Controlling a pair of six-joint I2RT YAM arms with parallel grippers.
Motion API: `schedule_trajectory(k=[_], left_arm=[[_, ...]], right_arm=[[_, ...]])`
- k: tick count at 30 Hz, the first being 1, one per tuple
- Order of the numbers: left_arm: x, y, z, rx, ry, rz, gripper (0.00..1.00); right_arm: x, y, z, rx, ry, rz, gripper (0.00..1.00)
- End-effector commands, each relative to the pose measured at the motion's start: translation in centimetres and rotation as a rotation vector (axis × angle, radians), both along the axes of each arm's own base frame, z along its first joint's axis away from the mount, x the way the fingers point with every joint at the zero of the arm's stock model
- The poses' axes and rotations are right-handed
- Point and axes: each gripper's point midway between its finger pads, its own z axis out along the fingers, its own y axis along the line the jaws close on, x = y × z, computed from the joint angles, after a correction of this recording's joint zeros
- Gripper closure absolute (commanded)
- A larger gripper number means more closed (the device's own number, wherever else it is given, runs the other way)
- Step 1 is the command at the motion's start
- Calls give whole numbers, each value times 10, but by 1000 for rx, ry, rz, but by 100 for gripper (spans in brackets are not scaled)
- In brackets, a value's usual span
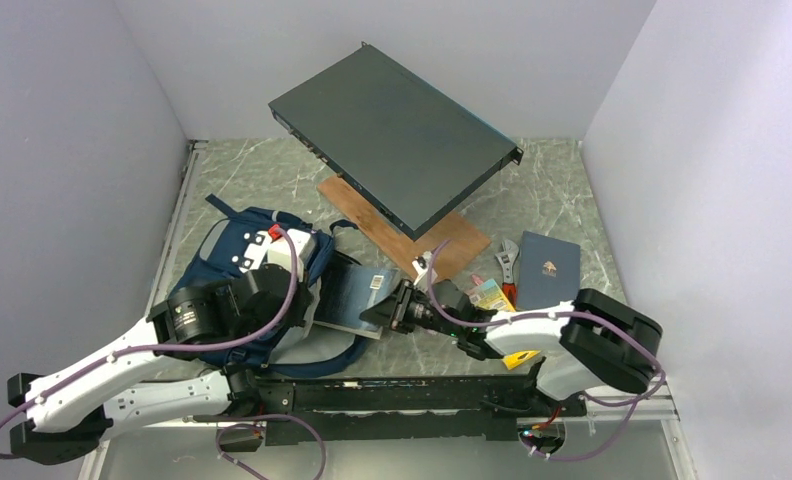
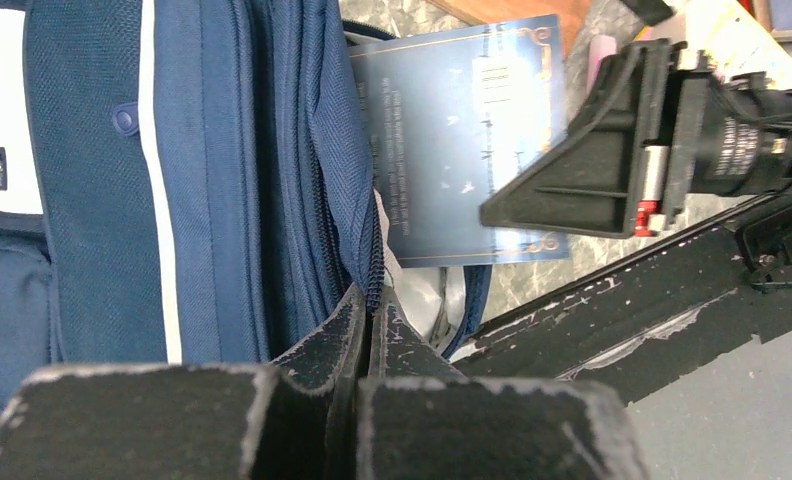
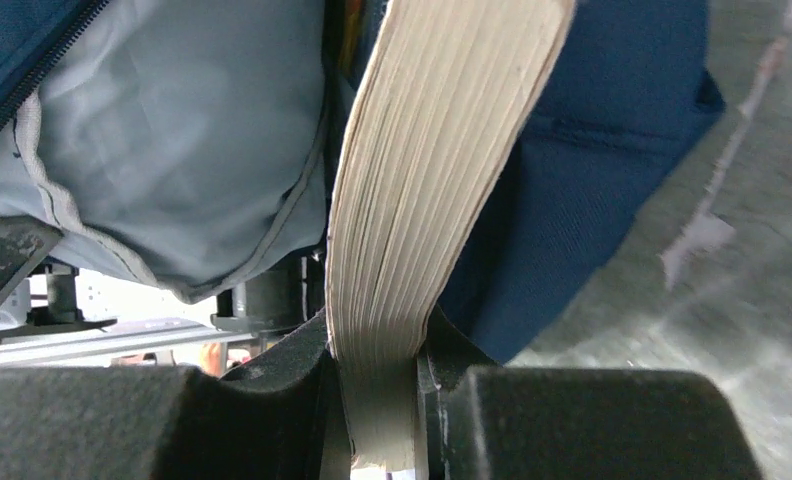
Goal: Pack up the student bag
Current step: Place the book in the student bag.
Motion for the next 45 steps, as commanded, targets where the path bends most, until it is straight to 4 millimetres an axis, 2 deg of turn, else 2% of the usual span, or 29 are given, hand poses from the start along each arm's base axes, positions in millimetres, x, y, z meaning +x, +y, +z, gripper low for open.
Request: schedule_trajectory(k=[1,6,11,14,15,19,22,23,25,27,30,33,38,40,42,45], left_arm=[[6,-25,48,-222,-86,-20,100],[10,-18,41,-173,-76,19,100],[9,-22,44,-192,-82,4,100],[8,-25,48,-216,-82,-11,100],[7,-27,50,-223,-81,-17,100],[5,-28,53,-228,-74,-28,100],[3,-26,56,-229,-64,-29,100],[2,-26,56,-229,-63,-30,100],[2,-23,55,-225,-62,-26,100],[1,-20,53,-223,-63,-17,100],[1,-18,49,-229,-65,-15,100],[1,-17,47,-228,-71,-16,100],[0,-15,42,-202,-57,-14,100],[-2,-14,41,-194,-50,-18,100],[-2,-12,41,-192,-51,-21,100],[-3,-15,41,-207,-53,-27,100]], right_arm=[[3,38,91,275,-178,64,100],[-5,28,91,208,-177,29,100],[-9,22,110,210,-193,12,100],[-13,39,119,257,-180,53,100],[-14,49,114,263,-166,73,100],[-8,88,124,312,-192,102,100],[11,106,96,229,-178,27,100],[16,108,86,210,-175,-3,94],[20,107,63,159,-164,-41,76],[17,102,40,94,-135,-42,56],[6,93,20,10,-107,7,31],[-4,81,-2,-117,-89,61,21],[-8,59,-13,-209,-101,59,22],[-8,58,-13,-210,-107,62,38],[-9,62,-14,-203,-107,73,44],[-5,82,-9,-173,-114,88,59]])
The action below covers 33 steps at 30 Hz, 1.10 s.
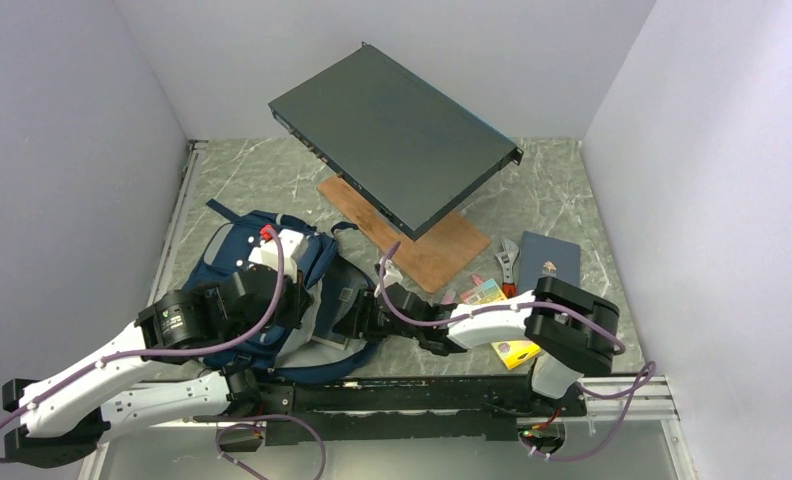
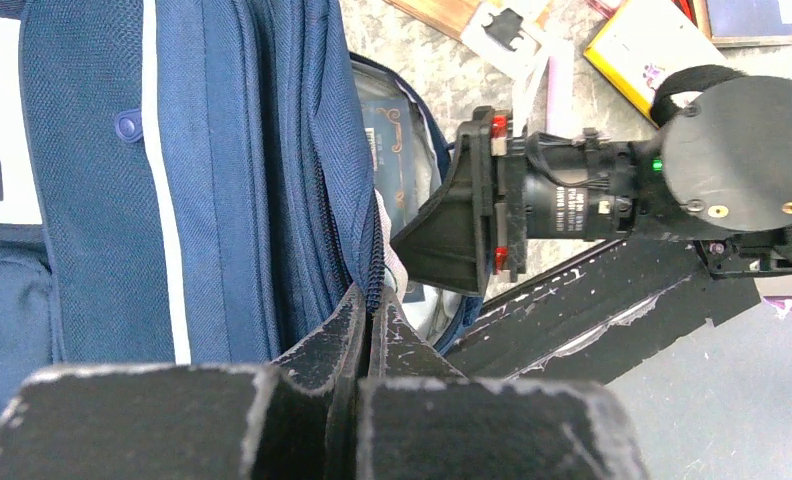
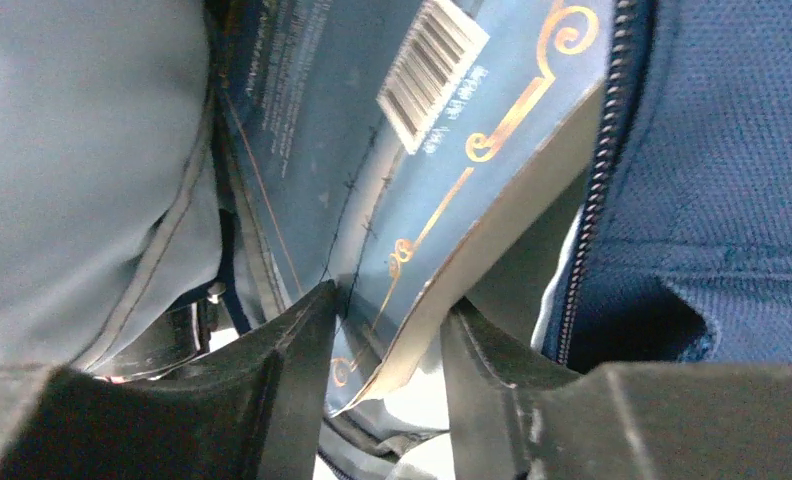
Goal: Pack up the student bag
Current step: Place the book in the student bag.
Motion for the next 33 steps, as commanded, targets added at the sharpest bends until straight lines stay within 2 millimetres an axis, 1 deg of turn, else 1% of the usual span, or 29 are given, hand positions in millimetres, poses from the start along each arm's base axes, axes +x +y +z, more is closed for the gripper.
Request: schedule_trajectory(k=[1,2,3,5,6,7,8,9,10,11,12,13,15,16,18,21,22,24,27,29,30,33], left_arm=[[4,-16,31,-142,-53,-9,100],[4,-18,32,-145,-52,-18,100],[3,-19,33,-142,-51,-25,100],[4,-14,36,-115,-51,-13,100],[5,-8,37,-100,-51,5,100],[6,-2,39,-87,-56,23,100],[5,1,40,-80,-62,27,100],[5,3,41,-82,-69,29,100],[5,4,42,-85,-73,27,100],[4,5,41,-89,-75,24,100],[4,5,40,-94,-77,25,100],[5,5,38,-100,-80,26,100],[5,3,34,-107,-82,29,100],[5,2,33,-112,-82,27,100],[5,0,33,-112,-78,17,100],[5,-1,34,-106,-80,9,100],[5,-1,35,-104,-79,11,100],[5,0,34,-97,-74,18,100],[5,-2,34,-110,-75,11,100],[5,-6,32,-120,-72,6,100],[4,-6,31,-121,-65,7,100],[3,-12,29,-137,-54,-4,100]], right_arm=[[8,38,32,103,-59,38,67],[11,52,41,132,-80,44,72],[16,66,50,160,-95,40,75],[24,95,70,213,-140,40,75],[28,105,77,202,-196,43,74],[30,114,84,185,-235,40,71],[31,117,85,157,-253,35,64],[31,116,82,128,-255,21,55],[30,110,75,107,-253,0,46],[30,101,73,112,-251,-23,37],[28,91,61,105,-233,-43,32],[26,84,51,104,-210,-49,30],[24,74,38,72,-204,-39,29],[23,72,34,42,-219,-18,29],[23,70,33,13,-251,1,31],[23,76,33,46,-251,23,46],[24,79,33,52,-243,18,49],[26,89,31,67,-237,17,53],[30,113,33,103,-240,39,67],[34,129,32,112,-248,54,70],[36,133,33,114,-249,51,70],[39,133,43,120,-283,47,68]])
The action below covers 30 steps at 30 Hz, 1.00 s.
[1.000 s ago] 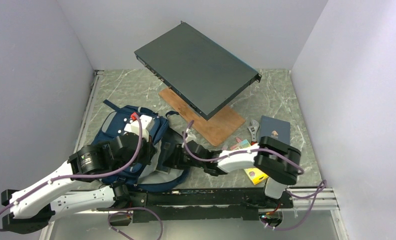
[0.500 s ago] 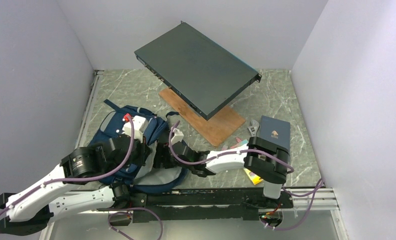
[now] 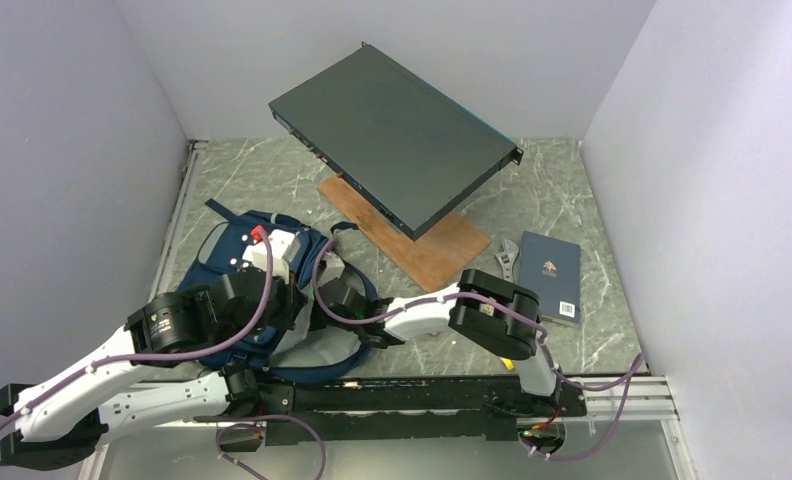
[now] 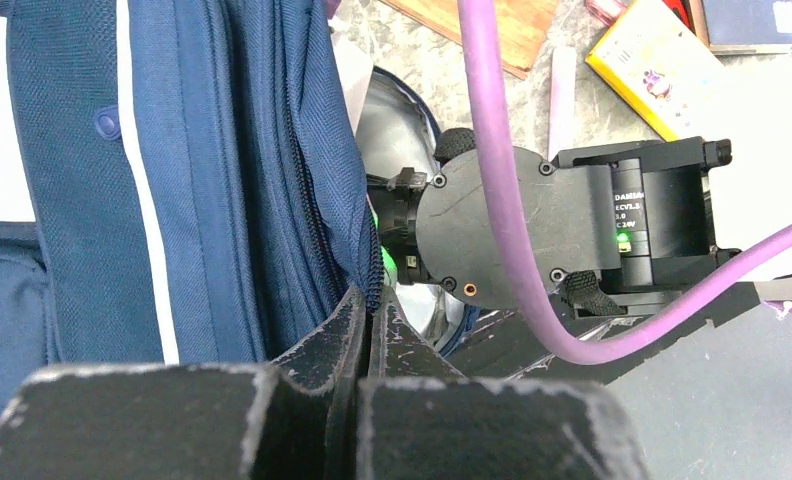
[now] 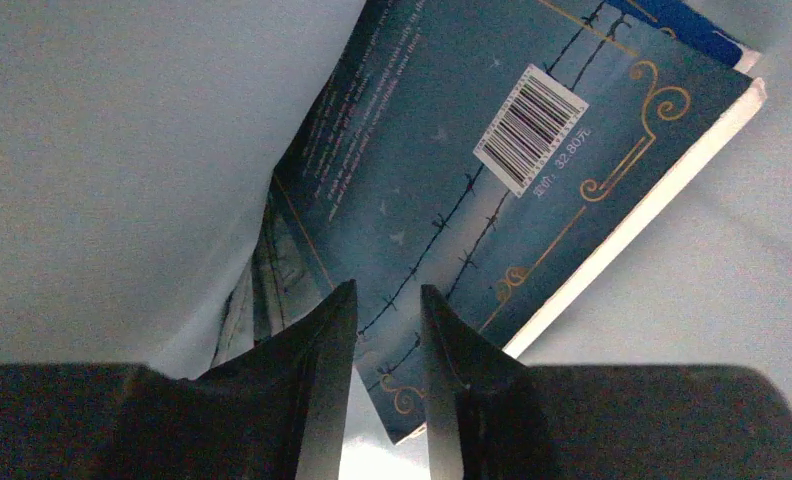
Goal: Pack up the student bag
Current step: Place the book in the student bag.
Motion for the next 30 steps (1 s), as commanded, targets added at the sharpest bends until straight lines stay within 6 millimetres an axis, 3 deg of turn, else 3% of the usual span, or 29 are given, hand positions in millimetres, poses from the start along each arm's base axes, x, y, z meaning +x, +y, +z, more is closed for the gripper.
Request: schedule_trajectory(k=[1,4,6,8,11,15,18,23,26,30], left_arm=[[6,-23,23,-137,-44,-20,100],[7,-23,17,-117,-41,-13,100],[9,-21,15,-101,-42,-4,100],[9,-19,14,-93,-46,-1,100],[9,-21,16,-103,-50,-8,100],[7,-24,15,-105,-39,-22,100],[6,-25,12,-102,-26,-24,100],[5,-28,9,-104,-14,-33,100],[5,-26,5,-94,-12,-24,100],[7,-23,3,-84,-22,-10,100]], right_arm=[[7,12,47,85,-92,21,67],[5,-12,55,35,-116,6,61],[2,-33,53,0,-107,-16,52],[-3,-52,39,-34,-88,-17,45],[-3,-58,21,-58,-88,8,41],[2,-51,3,-37,-50,14,48],[12,-31,1,-69,-88,24,52],[25,-7,26,-40,-148,18,65],[26,-10,37,-26,-167,12,66],[23,-39,32,-67,-142,-26,63]])
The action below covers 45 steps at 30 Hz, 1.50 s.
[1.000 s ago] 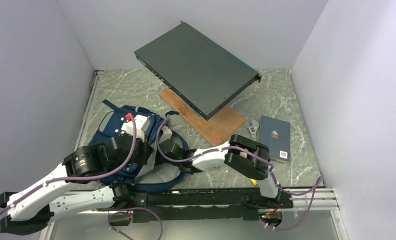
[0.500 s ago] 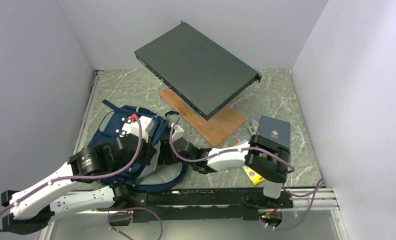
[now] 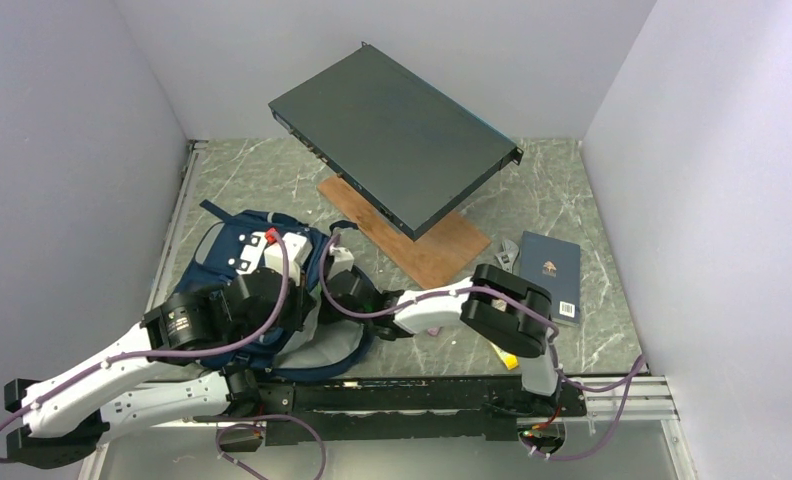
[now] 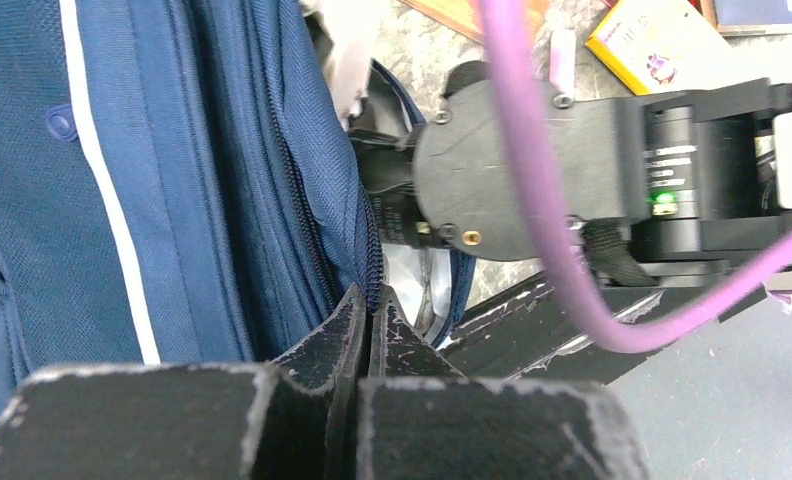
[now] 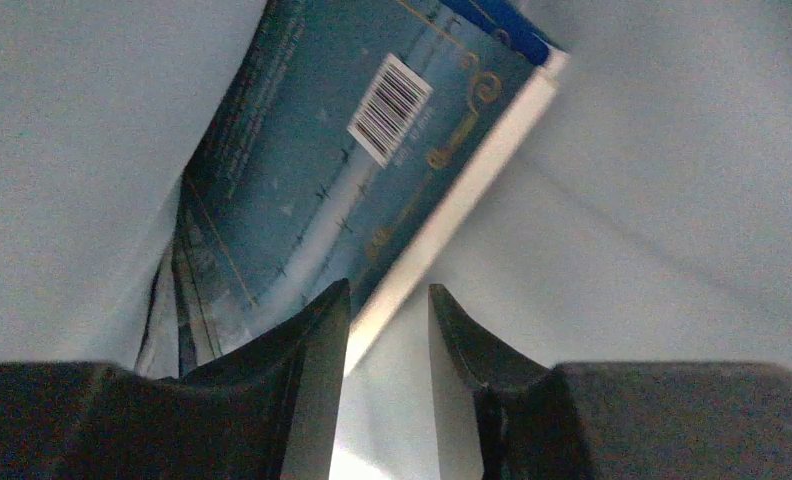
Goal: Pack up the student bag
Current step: Place the book in the student bag, then adjust the book at the center of the board.
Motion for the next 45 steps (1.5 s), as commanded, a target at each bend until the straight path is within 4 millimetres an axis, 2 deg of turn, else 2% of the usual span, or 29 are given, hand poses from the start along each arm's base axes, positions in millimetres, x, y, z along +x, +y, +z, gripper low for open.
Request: schedule_trajectory(k=[1,4,5,6,11,13,18,24,27,30,34,38,41,45], left_arm=[[7,-8,16,-79,-47,16,100],[10,0,10,-31,-59,38,100],[11,5,7,-7,-63,47,100],[13,12,3,28,-68,68,100],[17,29,-15,163,-57,117,100],[18,29,-23,192,-48,114,100],[22,23,-36,228,-53,100,100],[35,24,-42,317,-100,113,100],[43,29,-41,367,-145,130,100],[51,29,-36,392,-191,129,100],[60,20,-39,357,-207,89,100],[59,17,-37,353,-195,67,100],[57,21,-36,356,-196,68,100],[53,16,-29,285,-216,38,100]], right_arm=[[2,-24,47,51,-73,-39,59],[0,-65,53,-25,-112,-77,47],[-2,-81,64,-37,-133,-93,43],[-5,-101,62,-92,-141,-104,41],[-13,-195,59,-276,-178,-228,36],[-13,-232,62,-334,-186,-306,34],[-15,-304,73,-391,-204,-467,30],[-12,-358,64,-384,-160,-631,23],[2,-369,61,-342,-117,-677,23],[20,-397,50,-355,-32,-775,23],[40,-438,49,-336,32,-947,22],[55,-483,42,-306,93,-1108,18],[59,-520,40,-236,123,-1228,15],[58,-573,41,-138,114,-1413,9]])
